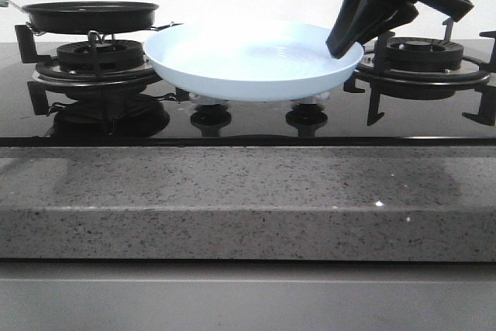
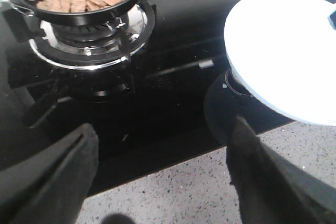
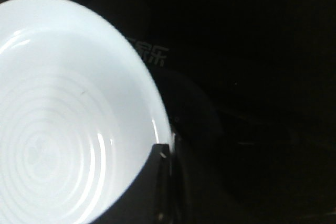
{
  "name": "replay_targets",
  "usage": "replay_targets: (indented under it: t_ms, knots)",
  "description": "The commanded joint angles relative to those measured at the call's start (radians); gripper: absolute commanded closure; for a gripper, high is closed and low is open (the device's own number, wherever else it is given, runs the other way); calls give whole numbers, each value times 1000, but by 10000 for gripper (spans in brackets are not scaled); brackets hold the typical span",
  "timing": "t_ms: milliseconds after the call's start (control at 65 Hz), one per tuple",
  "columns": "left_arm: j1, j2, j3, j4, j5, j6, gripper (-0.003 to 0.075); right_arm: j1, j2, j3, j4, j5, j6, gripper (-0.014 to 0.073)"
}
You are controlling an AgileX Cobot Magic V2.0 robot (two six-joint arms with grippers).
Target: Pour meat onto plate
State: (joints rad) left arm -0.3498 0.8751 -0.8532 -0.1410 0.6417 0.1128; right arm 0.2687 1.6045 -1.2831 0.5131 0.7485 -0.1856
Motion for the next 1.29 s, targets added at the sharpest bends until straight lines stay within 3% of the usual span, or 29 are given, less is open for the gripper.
replay_targets:
  t_ms: [0, 185, 308, 600, 769, 1092, 1277]
  knots:
    - [-7, 42, -91, -12, -22, -7, 209, 0, -52, -26, 39, -38, -9, 662]
    - [28, 156, -192, -16, 23, -14, 209, 0, -52, -26, 39, -38, -9, 662]
    - [153, 232, -265, -104, 84, 5, 209, 0, -52, -26, 39, -38, -9, 662]
    - [534, 351, -297, -716, 115, 380, 209, 0, -52, -26, 39, -38, -9, 662]
    - [667, 419, -297, -915, 124, 468, 209, 0, -52, -26, 39, -38, -9, 662]
    - [703, 566, -297, -1151, 99, 560, 209, 0, -52, -26, 39, -38, -9, 662]
    - [703, 648, -297, -1361, 100, 645, 209, 0, -52, -26, 39, -38, -9, 662]
